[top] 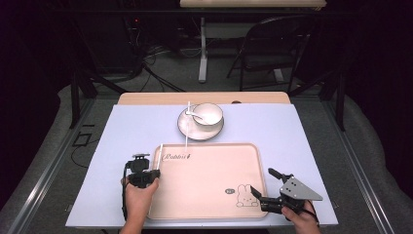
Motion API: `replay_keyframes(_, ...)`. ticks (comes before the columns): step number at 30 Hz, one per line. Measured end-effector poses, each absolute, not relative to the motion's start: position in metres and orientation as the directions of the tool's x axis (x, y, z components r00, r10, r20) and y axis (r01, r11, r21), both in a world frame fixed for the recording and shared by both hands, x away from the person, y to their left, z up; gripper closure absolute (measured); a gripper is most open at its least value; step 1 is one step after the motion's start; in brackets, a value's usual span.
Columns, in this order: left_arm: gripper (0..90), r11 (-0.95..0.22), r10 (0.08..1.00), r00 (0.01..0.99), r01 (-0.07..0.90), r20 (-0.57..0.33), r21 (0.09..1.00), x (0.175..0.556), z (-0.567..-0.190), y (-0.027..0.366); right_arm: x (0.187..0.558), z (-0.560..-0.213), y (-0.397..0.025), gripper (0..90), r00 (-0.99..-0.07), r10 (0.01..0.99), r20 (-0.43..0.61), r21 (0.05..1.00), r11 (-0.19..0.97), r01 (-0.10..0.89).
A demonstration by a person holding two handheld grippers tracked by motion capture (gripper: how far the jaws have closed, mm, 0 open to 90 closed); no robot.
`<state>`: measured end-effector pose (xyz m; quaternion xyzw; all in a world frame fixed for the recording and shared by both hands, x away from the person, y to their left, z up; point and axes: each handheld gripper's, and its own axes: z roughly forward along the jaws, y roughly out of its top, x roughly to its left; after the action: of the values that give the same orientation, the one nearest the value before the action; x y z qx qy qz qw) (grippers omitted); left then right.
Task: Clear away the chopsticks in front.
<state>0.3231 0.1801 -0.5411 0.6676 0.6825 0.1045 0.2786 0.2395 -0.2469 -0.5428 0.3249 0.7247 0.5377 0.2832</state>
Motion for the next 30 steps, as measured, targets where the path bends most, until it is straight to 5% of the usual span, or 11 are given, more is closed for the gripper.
replay_keyframes(17, 82.0, 0.088, 0.967, 0.051, 0.851, -0.248, 0.518, 0.322, -0.541, 0.18, 0.239, -0.543, -0.247, 14.0, -0.629, 0.775, -0.062, 0.963, 0.211, 0.165)
replay_keyframes(30, 65.8, 0.067, 0.951, 0.117, 0.825, -0.286, 0.562, 0.322, -0.522, 0.182, 0.239, -0.543, -0.247, 14.0, -0.628, 0.776, -0.065, 0.963, 0.214, 0.165)
